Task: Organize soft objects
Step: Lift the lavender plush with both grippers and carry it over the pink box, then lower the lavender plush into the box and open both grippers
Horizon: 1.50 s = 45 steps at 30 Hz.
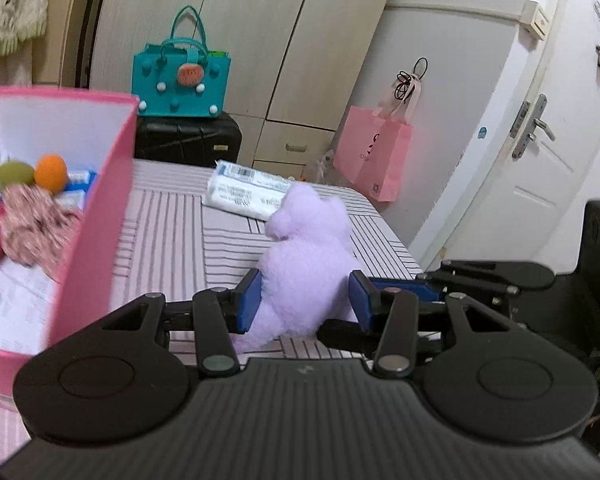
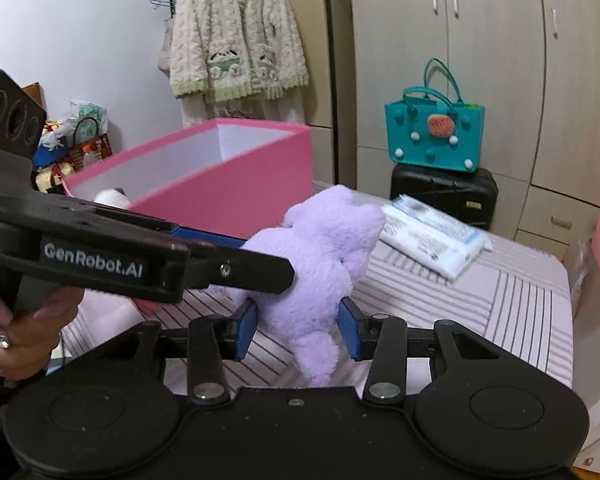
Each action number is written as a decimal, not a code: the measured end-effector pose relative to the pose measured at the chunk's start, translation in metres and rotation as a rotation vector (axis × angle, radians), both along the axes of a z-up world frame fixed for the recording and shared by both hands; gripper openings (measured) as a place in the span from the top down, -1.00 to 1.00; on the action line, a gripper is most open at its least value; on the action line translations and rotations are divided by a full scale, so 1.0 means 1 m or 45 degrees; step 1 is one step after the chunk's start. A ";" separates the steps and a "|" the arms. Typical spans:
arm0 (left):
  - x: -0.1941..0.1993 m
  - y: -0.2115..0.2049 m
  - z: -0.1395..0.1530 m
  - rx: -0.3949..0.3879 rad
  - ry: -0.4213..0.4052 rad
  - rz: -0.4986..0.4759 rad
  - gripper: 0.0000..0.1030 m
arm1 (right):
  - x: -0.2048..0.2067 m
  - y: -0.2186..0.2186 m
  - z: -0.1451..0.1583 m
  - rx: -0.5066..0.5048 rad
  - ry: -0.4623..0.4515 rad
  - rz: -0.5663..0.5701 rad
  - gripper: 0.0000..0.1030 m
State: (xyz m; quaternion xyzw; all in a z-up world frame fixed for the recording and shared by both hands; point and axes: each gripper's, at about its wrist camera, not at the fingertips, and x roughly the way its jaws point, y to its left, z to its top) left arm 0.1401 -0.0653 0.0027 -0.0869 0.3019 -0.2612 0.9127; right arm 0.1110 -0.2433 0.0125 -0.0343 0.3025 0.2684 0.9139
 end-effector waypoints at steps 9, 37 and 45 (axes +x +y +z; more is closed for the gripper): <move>-0.028 0.038 0.052 0.079 -0.063 -0.079 0.13 | -0.004 0.023 0.046 0.107 0.070 0.109 0.05; 0.029 0.179 0.072 0.057 0.237 0.149 0.12 | 0.079 0.177 0.071 -0.176 0.201 0.489 0.06; 0.065 0.188 0.044 0.097 0.407 0.143 0.12 | 0.112 0.203 0.048 -0.287 0.403 0.521 0.06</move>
